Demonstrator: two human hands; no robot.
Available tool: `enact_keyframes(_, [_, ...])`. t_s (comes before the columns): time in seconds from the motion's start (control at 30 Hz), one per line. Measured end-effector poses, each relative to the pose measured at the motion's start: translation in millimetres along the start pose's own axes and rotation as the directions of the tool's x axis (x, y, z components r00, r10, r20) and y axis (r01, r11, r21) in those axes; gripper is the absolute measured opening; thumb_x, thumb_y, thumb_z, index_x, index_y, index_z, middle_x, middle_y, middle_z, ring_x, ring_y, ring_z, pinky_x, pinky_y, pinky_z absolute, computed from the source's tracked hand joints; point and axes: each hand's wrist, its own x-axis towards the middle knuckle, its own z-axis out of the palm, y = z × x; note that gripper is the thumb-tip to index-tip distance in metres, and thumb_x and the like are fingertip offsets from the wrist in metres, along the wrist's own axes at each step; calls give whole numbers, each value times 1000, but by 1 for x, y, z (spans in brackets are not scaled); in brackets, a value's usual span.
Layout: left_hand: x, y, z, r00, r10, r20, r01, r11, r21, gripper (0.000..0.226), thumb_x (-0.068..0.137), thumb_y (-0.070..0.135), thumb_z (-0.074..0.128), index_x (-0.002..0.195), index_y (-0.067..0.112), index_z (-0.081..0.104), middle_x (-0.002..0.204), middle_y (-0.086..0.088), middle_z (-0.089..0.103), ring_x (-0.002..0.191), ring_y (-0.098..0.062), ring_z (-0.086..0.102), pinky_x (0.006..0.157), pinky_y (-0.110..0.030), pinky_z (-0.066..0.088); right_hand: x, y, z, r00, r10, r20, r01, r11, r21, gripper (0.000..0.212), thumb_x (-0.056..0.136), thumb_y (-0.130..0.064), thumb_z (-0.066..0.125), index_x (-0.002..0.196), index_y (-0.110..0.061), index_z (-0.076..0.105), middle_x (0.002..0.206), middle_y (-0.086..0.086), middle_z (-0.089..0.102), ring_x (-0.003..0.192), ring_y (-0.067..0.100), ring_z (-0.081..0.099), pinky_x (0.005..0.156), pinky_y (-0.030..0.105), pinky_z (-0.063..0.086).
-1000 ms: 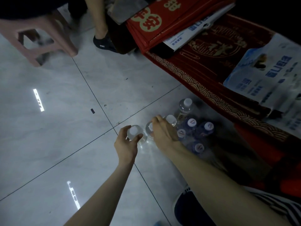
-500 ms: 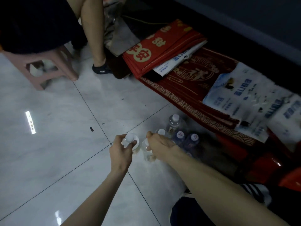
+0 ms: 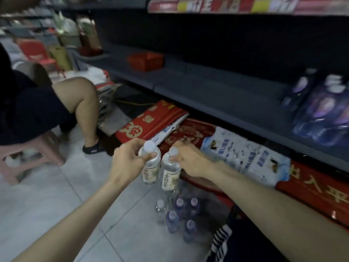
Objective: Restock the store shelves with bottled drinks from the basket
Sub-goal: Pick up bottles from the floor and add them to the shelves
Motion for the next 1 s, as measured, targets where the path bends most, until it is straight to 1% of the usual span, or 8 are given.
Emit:
enact_keyframes(0.07, [16, 41, -11, 997, 74, 18, -74, 997, -21, 33, 74, 40, 90, 103, 32, 75, 95, 17, 77, 91, -3, 72, 82, -40, 61, -11, -4, -44, 997, 6, -79, -5, 1000, 5, 15, 105, -24, 57, 102, -13, 47, 91, -8, 53, 79, 6, 56, 60, 11, 43])
enact_keyframes(0.17, [35, 102, -23, 983, 165, 78, -158, 984, -83, 29, 76, 34, 90, 102, 30, 76, 91, 15, 78, 89, -3, 73, 81, -34, 59, -34, -11, -111, 982, 28, -186, -33, 999, -26, 18, 104, -22, 56, 117, -10, 51, 100, -5, 58, 89, 17, 62, 63, 31, 49])
enact_keyframes(0.37, [69, 234, -28, 897, 390, 209, -338, 909, -244, 19, 83, 32, 84, 100, 31, 76, 87, 10, 80, 86, -9, 76, 78, -40, 60, -92, -38, -245, 902, 17, -431, -80, 989, -128, 21, 101, -37, 55, 116, -22, 56, 113, -2, 64, 98, 19, 65, 85, 43, 57])
enact_keyframes(0.6, [97, 385, -26, 775, 573, 265, -442, 792, -421, 18, 89, 21, 79, 106, 19, 74, 93, 2, 81, 93, -15, 77, 94, -45, 58, -155, -76, -373, 765, 37, -643, -223, 952, -211, 25, 105, -39, 54, 112, -16, 60, 107, 1, 69, 98, 18, 65, 86, 37, 55])
enact_keyframes(0.73, [106, 463, -28, 727, 652, 216, -512, 724, -463, 15, 90, 23, 79, 104, 17, 75, 93, 2, 80, 91, -16, 75, 87, -42, 60, -188, -87, -423, 679, 47, -733, -273, 943, -192, 21, 106, -36, 54, 106, -16, 61, 90, -5, 66, 81, 12, 64, 62, 25, 48])
enact_keyframes(0.8, [108, 496, -31, 701, 686, 193, -536, 686, -493, 13, 93, 23, 75, 105, 18, 74, 91, 5, 78, 82, -10, 71, 71, -32, 57, -199, -90, -444, 629, 65, -774, -307, 936, -170, 19, 105, -38, 54, 103, -19, 59, 87, -4, 66, 77, 13, 64, 56, 23, 44])
enact_keyframes(0.9, [113, 536, -30, 700, 689, 188, -494, 658, -569, 12, 98, 22, 70, 109, 16, 71, 91, 0, 74, 78, -15, 65, 64, -31, 51, -206, -91, -469, 587, 54, -808, -360, 911, -200, 20, 105, -38, 55, 91, -24, 60, 84, -1, 68, 73, 14, 65, 56, 25, 49])
enact_keyframes(1.0, [120, 562, -19, 693, 696, 187, -469, 632, -617, 15, 99, 21, 68, 114, 17, 68, 102, -7, 73, 87, -23, 68, 70, -43, 55, -205, -79, -489, 545, 59, -837, -413, 887, -207, 20, 105, -37, 55, 105, -18, 61, 101, 4, 68, 82, 16, 64, 64, 29, 52])
